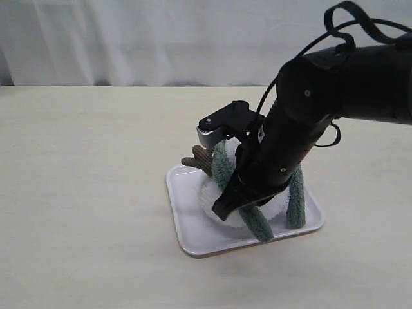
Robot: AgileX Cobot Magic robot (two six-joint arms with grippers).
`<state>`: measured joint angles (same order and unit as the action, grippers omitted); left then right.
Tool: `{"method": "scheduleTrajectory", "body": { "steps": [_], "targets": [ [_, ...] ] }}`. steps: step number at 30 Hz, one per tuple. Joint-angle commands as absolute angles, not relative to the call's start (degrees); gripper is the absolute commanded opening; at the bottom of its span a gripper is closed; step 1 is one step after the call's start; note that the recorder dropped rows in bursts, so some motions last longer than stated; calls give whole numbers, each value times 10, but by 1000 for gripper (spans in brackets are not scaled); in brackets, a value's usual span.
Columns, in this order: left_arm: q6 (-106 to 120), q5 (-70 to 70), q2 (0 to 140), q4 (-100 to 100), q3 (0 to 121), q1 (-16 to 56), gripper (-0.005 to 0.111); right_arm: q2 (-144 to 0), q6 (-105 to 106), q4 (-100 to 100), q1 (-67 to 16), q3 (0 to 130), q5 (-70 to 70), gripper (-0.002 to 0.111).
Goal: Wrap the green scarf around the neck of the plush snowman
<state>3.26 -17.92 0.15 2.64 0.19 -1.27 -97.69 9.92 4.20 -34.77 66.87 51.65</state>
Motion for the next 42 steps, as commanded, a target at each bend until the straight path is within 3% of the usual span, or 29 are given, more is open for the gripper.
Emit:
{"method": "scheduleTrajectory", "body": {
  "steps": [1,11,25,42],
  "targets": [
    [33,-174,0,24,0,-14,0,-978,88,11,-348,695,575,4],
    [33,-174,0,24,0,-14,0,-978,75,-12,-348,671,602,4],
    [33,-174,0,24,0,-14,0,-979,64,-47,-348,596,487,4],
    [33,-174,0,24,0,-14,0,-1015,64,-79,-348,585,485,4]
  ]
}}
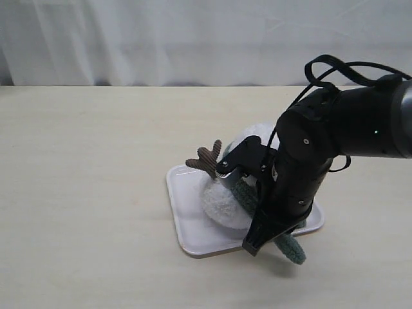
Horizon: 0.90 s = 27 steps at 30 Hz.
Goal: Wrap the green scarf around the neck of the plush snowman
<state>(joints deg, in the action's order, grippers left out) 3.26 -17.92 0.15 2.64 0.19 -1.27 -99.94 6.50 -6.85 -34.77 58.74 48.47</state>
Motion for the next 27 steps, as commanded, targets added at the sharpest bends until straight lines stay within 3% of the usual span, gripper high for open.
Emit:
{"method": "scheduleTrajectory", "body": {
  "steps": [1,27],
  "targets": [
    [33,-174,0,24,0,-14,0,-1019,64,-79,-348,585,486,4],
    [33,-174,0,24,0,-14,0,-1018,64,-86,-348,586,497,6]
  ]
}}
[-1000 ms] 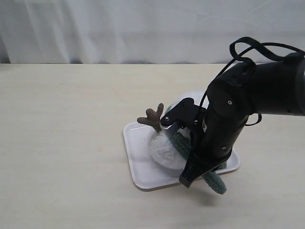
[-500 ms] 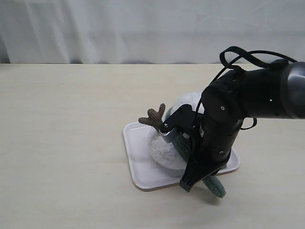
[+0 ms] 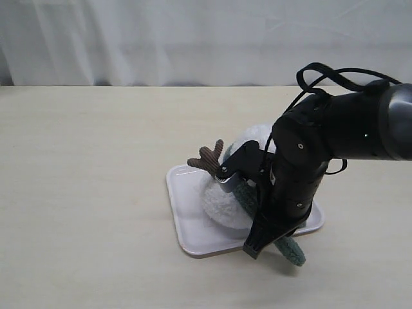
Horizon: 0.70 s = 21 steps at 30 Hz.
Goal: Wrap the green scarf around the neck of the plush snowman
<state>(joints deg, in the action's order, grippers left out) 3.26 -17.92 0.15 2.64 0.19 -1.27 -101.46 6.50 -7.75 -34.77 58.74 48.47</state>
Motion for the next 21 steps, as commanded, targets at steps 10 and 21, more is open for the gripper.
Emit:
{"method": "scheduleTrajectory", "body": {
  "steps": [10,21],
  "targets": [
    [33,-174,0,24,0,-14,0,-975,52,-84,-348,586,510,42],
    [33,-174,0,24,0,-14,0,-881,24,-94,-348,586,534,43]
  ]
}}
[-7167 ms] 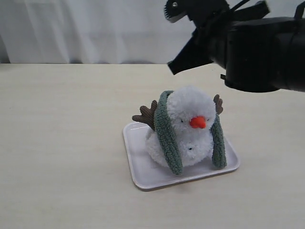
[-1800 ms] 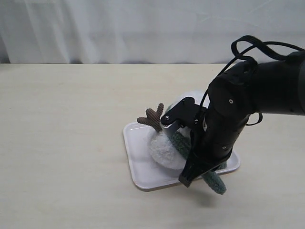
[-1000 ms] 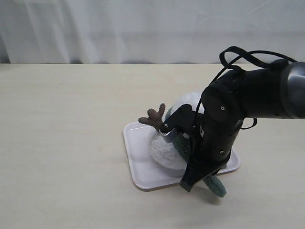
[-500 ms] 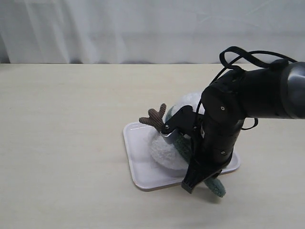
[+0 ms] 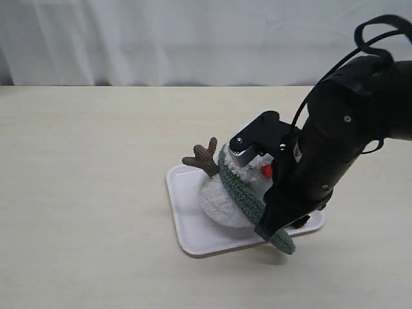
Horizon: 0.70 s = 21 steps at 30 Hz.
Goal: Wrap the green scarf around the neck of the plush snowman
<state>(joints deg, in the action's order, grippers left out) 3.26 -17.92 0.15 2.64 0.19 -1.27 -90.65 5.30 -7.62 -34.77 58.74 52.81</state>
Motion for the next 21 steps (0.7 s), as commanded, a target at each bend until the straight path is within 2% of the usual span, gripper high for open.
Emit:
{"method": "scheduleTrajectory", "body": {
  "steps": [1,6,9,16,21],
  "targets": [
    [33,-174,0,24,0,-14,0,-876,-10,-119,-347,586,534,43],
    [33,-174,0,24,0,-14,0,-875,-186,-292,-347,564,531,43],
    [33,-174,0,24,0,-14,0,-876,-252,-326,-332,541,505,43],
    [33,-174,0,24,0,-14,0,-890,-126,-170,-241,539,422,43],
    [33,-174,0,24,0,-14,0,-905,21,-47,-214,539,372,43]
  ]
}}
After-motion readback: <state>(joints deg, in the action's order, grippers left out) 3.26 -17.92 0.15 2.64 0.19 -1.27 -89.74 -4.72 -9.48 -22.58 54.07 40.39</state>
